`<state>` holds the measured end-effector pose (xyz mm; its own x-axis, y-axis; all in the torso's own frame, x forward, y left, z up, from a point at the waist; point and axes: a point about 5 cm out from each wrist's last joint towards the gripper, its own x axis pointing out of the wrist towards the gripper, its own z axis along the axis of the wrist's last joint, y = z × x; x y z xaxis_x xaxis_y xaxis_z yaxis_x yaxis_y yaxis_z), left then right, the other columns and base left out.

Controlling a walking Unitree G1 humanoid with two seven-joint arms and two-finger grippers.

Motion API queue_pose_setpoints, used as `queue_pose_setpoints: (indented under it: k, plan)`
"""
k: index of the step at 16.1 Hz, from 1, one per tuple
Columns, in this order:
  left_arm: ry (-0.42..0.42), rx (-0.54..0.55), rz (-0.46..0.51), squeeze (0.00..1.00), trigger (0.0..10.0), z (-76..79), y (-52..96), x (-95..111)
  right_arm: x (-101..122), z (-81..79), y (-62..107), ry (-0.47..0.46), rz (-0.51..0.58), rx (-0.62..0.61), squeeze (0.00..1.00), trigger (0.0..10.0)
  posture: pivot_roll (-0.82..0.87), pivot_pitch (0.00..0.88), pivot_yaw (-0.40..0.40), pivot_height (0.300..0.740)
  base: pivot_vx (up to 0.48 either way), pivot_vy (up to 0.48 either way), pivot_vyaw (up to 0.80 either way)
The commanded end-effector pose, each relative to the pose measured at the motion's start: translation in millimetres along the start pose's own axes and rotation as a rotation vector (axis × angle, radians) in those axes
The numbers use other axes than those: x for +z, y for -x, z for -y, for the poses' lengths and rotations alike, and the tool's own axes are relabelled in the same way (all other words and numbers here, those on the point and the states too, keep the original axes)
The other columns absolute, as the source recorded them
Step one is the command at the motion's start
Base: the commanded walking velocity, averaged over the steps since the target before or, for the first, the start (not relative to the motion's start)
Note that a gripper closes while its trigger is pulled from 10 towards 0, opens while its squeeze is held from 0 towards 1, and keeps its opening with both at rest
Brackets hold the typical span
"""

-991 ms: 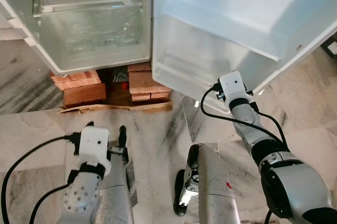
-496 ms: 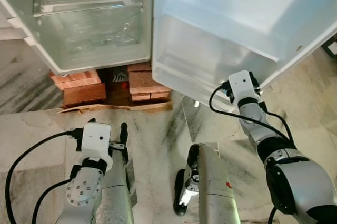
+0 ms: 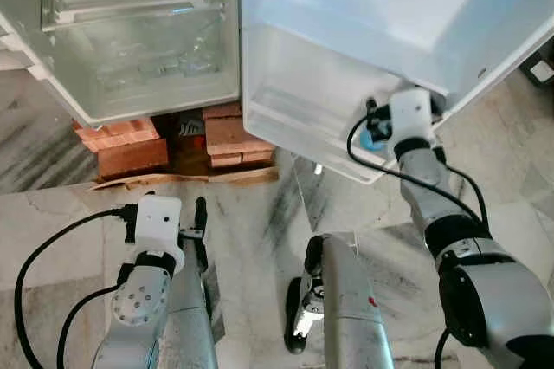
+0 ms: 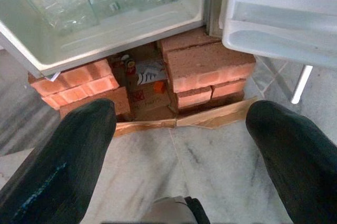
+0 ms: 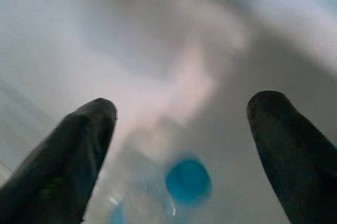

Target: Restocking fridge

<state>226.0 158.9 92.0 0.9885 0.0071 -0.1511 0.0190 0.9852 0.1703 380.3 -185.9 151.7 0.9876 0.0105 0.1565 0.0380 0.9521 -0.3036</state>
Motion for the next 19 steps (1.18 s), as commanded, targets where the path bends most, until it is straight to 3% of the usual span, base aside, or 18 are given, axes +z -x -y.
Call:
queue_pose_setpoints:
  k: [1,5,7,8,9,10,11,12,13,15,16,17,19]
  plan:
    - [-0.005,-0.002,-0.031,0.0,10.0,0.9,2.1,-8.5,-3.4,0.0,4.1,-0.048,0.003,0.016,1.0,10.0,0.17,0.235,-0.098,0.583,0.0,0.0,0.0]
    - [-0.016,-0.01,-0.024,0.0,10.0,-0.8,-6.0,-9.1,-19.6,-17.0,21.7,-0.143,-0.034,0.138,1.0,10.0,0.15,0.201,-0.084,0.583,0.0,0.0,0.0]
    - [-0.019,-0.011,-0.017,0.0,10.0,-2.0,-8.6,-8.7,-30.9,-23.1,38.1,-0.24,-0.069,0.208,1.0,10.0,0.15,0.183,-0.072,0.583,0.0,0.0,0.0]
    - [-0.025,-0.017,-0.017,0.0,10.0,-3.0,-8.2,-11.0,-34.8,-26.5,55.5,-0.269,-0.067,0.266,1.0,10.0,0.14,0.168,-0.059,0.583,0.0,0.0,0.0]
    - [-0.026,-0.024,-0.021,0.0,10.0,-3.7,-7.4,-12.9,-34.0,-29.6,67.4,-0.287,-0.059,0.305,0.83,10.0,0.13,0.158,-0.051,0.583,0.0,0.0,0.0]
    - [-0.032,-0.035,-0.019,0.0,10.0,-4.3,-7.1,-14.1,-34.8,-32.5,79.7,-0.32,-0.071,0.312,0.0,10.0,0.12,0.146,-0.04,0.583,0.0,0.0,0.0]
    - [-0.039,-0.044,-0.018,0.0,10.0,-4.2,-8.2,-15.3,-36.3,-39.9,100.0,-0.333,-0.08,0.388,0.0,10.0,0.11,0.127,-0.028,0.583,0.0,0.0,0.0]
    - [-0.043,-0.048,-0.015,0.0,10.0,-3.9,-9.1,-15.4,-37.0,-40.3,109.2,-0.334,-0.094,0.401,0.0,10.0,0.1,0.122,-0.025,0.583,0.0,0.0,0.0]
    - [-0.056,-0.058,-0.002,0.0,10.0,-2.8,-13.1,-15.3,-42.7,-37.7,124.9,-0.354,-0.175,0.385,0.0,10.0,0.1,0.105,-0.021,0.583,0.0,0.0,0.0]
    - [-0.076,-0.071,0.028,0.0,10.0,0.6,-20.1,-9.6,-42.5,-35.4,128.6,-0.339,-0.2,0.346,0.0,10.0,0.11,0.101,-0.033,0.583,0.0,0.0,0.0]
    - [-0.085,-0.073,0.056,0.0,10.0,1.7,-23.5,-3.3,-39.8,-33.3,127.6,-0.329,-0.197,0.258,0.0,10.0,0.12,0.096,-0.034,0.583,0.0,0.0,0.0]
    - [-0.095,-0.056,0.067,0.0,10.0,-1.7,-26.3,0.1,-32.2,-32.7,126.1,-0.244,-0.129,0.218,0.0,10.0,0.11,0.101,-0.03,0.583,0.0,0.0,0.0]
    - [-0.092,-0.046,0.055,0.0,10.0,-7.0,-25.9,-4.6,-30.1,-27.9,124.7,-0.332,-0.157,0.072,0.0,10.0,0.1,0.099,-0.031,0.583,0.0,0.0,0.0]
